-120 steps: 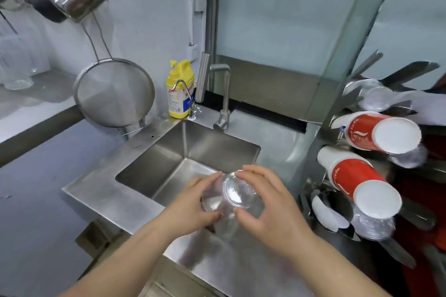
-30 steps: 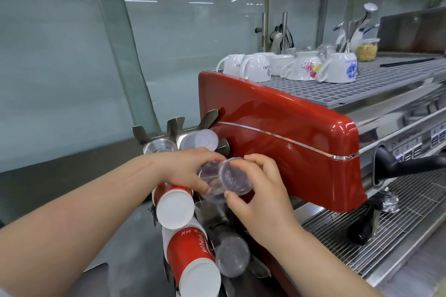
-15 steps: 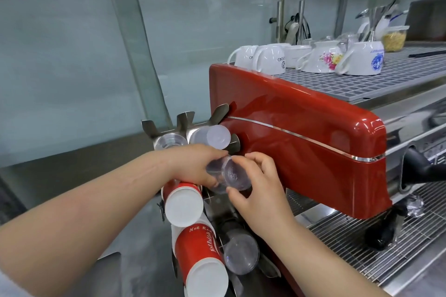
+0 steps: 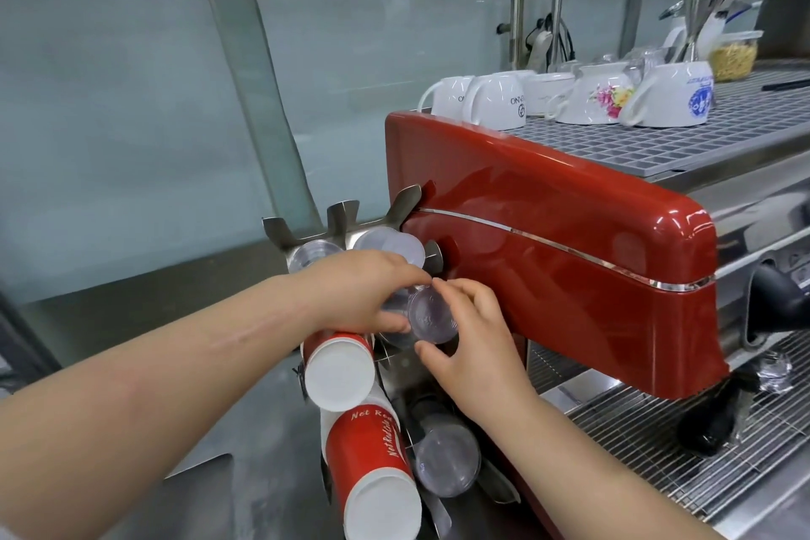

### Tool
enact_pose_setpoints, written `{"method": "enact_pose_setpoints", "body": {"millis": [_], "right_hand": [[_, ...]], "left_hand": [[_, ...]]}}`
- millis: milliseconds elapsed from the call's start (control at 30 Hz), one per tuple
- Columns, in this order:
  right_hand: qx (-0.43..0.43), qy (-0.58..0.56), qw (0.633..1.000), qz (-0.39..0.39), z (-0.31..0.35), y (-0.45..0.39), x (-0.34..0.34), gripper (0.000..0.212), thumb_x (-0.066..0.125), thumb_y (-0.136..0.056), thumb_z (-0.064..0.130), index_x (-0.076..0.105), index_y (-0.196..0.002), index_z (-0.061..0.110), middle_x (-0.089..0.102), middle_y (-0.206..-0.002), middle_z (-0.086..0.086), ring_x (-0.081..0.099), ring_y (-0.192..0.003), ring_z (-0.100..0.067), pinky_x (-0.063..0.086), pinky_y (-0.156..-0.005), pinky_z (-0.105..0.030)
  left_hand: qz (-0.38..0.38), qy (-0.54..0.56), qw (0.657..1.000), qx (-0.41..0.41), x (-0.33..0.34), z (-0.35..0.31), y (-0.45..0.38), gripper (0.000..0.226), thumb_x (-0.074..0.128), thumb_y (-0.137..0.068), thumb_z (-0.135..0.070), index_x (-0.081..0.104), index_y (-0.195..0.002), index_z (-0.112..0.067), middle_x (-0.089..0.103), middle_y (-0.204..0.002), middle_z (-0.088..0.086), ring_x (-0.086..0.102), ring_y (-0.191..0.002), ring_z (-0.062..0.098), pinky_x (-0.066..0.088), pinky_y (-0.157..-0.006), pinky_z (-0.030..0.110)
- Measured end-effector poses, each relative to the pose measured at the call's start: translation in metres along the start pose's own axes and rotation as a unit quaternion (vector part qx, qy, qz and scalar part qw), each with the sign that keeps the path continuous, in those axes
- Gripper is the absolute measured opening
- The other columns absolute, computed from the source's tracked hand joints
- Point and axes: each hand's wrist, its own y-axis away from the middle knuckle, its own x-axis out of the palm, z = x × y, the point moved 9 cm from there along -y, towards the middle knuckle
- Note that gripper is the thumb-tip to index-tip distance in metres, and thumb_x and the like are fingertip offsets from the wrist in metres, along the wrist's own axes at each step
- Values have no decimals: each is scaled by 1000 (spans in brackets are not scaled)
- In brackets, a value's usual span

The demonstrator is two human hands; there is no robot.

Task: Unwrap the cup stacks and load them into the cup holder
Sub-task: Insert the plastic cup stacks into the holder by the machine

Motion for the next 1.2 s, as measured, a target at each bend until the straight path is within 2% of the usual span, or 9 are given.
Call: {"method": "enact_pose_setpoints", "body": {"millis": [100, 200, 300, 467, 567, 767, 933, 1033, 1200], "right_hand": [[17, -5, 1000, 12, -7, 1, 4, 75, 71, -79, 20, 35, -145, 21, 34, -136, 7, 29, -114, 11, 20, -98, 2], [34, -9, 999, 24, -11, 1, 13, 78, 69, -79, 20, 30, -147, 19, 32, -139, 4, 37, -124, -3, 24, -102, -8], [44, -7, 999, 18, -14, -4, 22, 77, 68, -79, 18, 31, -146, 16, 34, -140, -1, 41, -127, -12, 25, -102, -10], [68, -29, 997, 9, -20, -8, 33, 70, 72, -76, 19, 41, -138, 18, 40, -131, -1, 51, -116, -16, 37, -97, -15], [70, -25, 997, 14, -23, -10, 40, 68, 73, -74, 21, 43, -135, 19, 41, -127, 1, 54, -112, -16, 42, -97, -20], [78, -14, 996, 44, -26, -17, 50, 73, 70, -78, 19, 36, -142, 17, 37, -136, -3, 49, -119, -18, 37, -101, -20], [74, 17, 995, 57, -27, -26, 61, 65, 67, -79, 17, 39, -138, 16, 39, -133, -5, 52, -116, -23, 44, -100, -32], [81, 47, 993, 73, -30, -30, 65, 64, 67, -81, 15, 38, -138, 14, 38, -135, -7, 52, -117, -24, 44, -100, -32], [99, 85, 986, 100, -32, -36, 69, 63, 66, -82, 15, 36, -137, 13, 35, -134, -9, 54, -113, -27, 45, -98, -30]], "left_hand": [[17, -48, 999, 1, 0, -3, -1, 56, 61, -85, -52, 46, -137, -38, 59, -119, -7, 61, -105, 18, 53, -81, 39], [42, -111, 993, 11, 6, -9, -3, 50, 56, -87, -50, 48, -133, -32, 58, -115, -6, 63, -98, 22, 53, -73, 38], [48, -186, 981, 32, 6, -12, -10, 39, 54, -91, -45, 55, -125, -25, 56, -113, -3, 62, -98, 22, 48, -67, 36], [-87, -304, 937, 148, -2, -23, -10, 21, 64, -71, -41, 72, -80, -25, 61, -96, -3, 57, -98, 21, 42, -72, 37], [-97, -304, 936, 148, 7, -15, -12, 31, 51, -75, -45, 74, -82, -26, 62, -112, -3, 54, -116, 21, 36, -87, 43], [-53, -280, 950, 130, 16, 6, -15, 29, 59, -79, -50, 76, -95, -33, 49, -146, 4, 41, -139, 29, 28, -109, 58], [-57, -280, 949, 131, 20, 11, -20, 22, 71, -70, -48, 78, -86, -35, 49, -146, 3, 43, -138, 31, 38, -106, 56], [-74, -281, 948, 134, 20, 9, -24, 24, 70, -68, -50, 78, -84, -34, 51, -145, 2, 43, -137, 31, 41, -102, 47], [-93, -276, 947, 139, 20, 9, -27, 27, 71, -63, -50, 77, -83, -34, 53, -142, 1, 43, -135, 31, 46, -95, 46]]}}
